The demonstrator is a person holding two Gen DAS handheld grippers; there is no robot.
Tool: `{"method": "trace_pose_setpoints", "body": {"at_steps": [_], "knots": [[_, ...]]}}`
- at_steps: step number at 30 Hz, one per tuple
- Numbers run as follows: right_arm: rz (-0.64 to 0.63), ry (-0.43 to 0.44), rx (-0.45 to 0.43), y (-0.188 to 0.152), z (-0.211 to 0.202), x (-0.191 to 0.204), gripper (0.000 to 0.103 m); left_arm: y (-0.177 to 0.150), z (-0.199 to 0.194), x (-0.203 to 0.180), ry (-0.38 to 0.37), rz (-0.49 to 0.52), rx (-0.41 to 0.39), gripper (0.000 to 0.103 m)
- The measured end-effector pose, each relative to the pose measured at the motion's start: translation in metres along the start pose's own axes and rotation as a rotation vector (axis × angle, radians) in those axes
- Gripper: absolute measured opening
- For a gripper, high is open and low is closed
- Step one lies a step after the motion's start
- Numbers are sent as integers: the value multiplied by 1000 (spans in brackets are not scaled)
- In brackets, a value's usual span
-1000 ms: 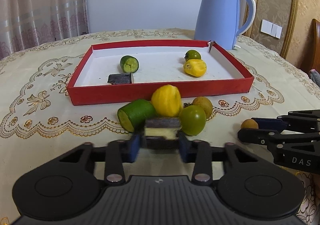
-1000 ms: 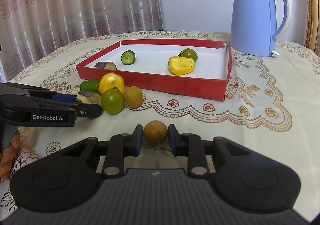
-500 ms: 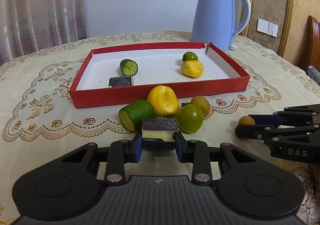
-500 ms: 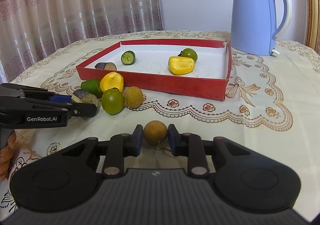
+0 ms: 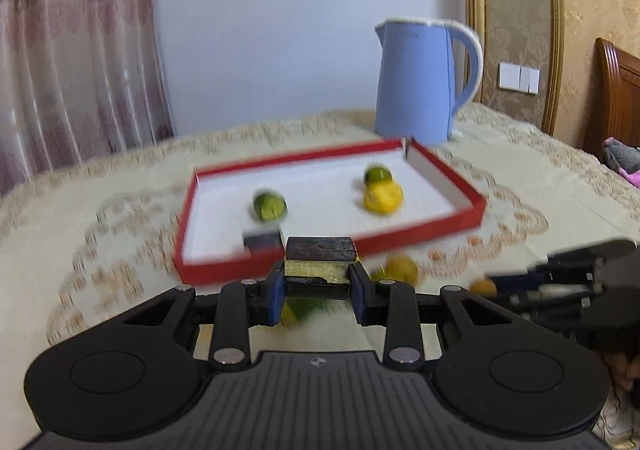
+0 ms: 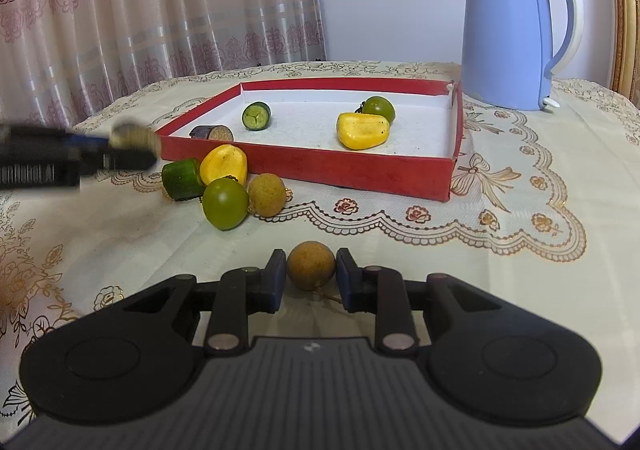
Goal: Organize fruits
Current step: 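Carry the eggplant slice into the tray with the left gripper while the right carries the brown fruit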
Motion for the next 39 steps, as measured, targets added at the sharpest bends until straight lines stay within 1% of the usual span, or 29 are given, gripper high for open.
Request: {"method": "trace_pose_setpoints", "body": {"at_steps": [3, 7, 9, 13, 15, 18, 20, 23, 26, 27, 30, 32, 39], "knots": [[-1, 0, 0, 0, 0, 0, 26, 20, 5, 8, 17, 5, -38, 32], [-2, -1, 0, 0, 0, 0, 26, 39, 17, 22, 43, -13, -66, 32], [-4, -3, 1, 0, 0, 0, 26, 45, 27, 28, 54, -23, -68, 32], [-11, -8, 3, -1, 1, 1, 26, 52, 52, 35, 54, -42, -52, 32], [-15, -10, 4, -1, 1, 1, 26, 54, 61, 37, 53, -50, -61, 32], [-23, -15, 7, -1, 2, 1, 26, 57, 79, 45, 50, -103, -59, 32], [-28, -18, 8, -1, 2, 1, 26, 56, 95, 53, 57, -146, -46, 32], [-35, -24, 10, -1, 2, 2, 26, 50, 115, 64, 62, -181, -19, 32], [-53, -39, 16, -1, 3, 5, 26, 41, 130, 71, 54, -210, 10, 32], [-65, -48, 20, -1, 4, 7, 26, 39, 133, 72, 40, -213, 19, 32], [-95, -74, 29, -1, 6, 11, 25, 35, 138, 70, 15, -211, 35, 32], [-85, -82, 27, -1, 6, 11, 25, 32, 140, 67, -4, -199, 44, 32], [-97, -120, 31, 8, 6, 14, 25, 25, 147, 68, -21, -218, 78, 32]]}}
Point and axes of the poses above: each gripper's, at about its wrist camera, not at the fingertips, and z roughly the way its jaws point, x to its left, y to its top, the point moved 5 cm from there along z, roughly the way its jaws point, and after that the axes turned 11 degrees about y, right-handed, at the moved point
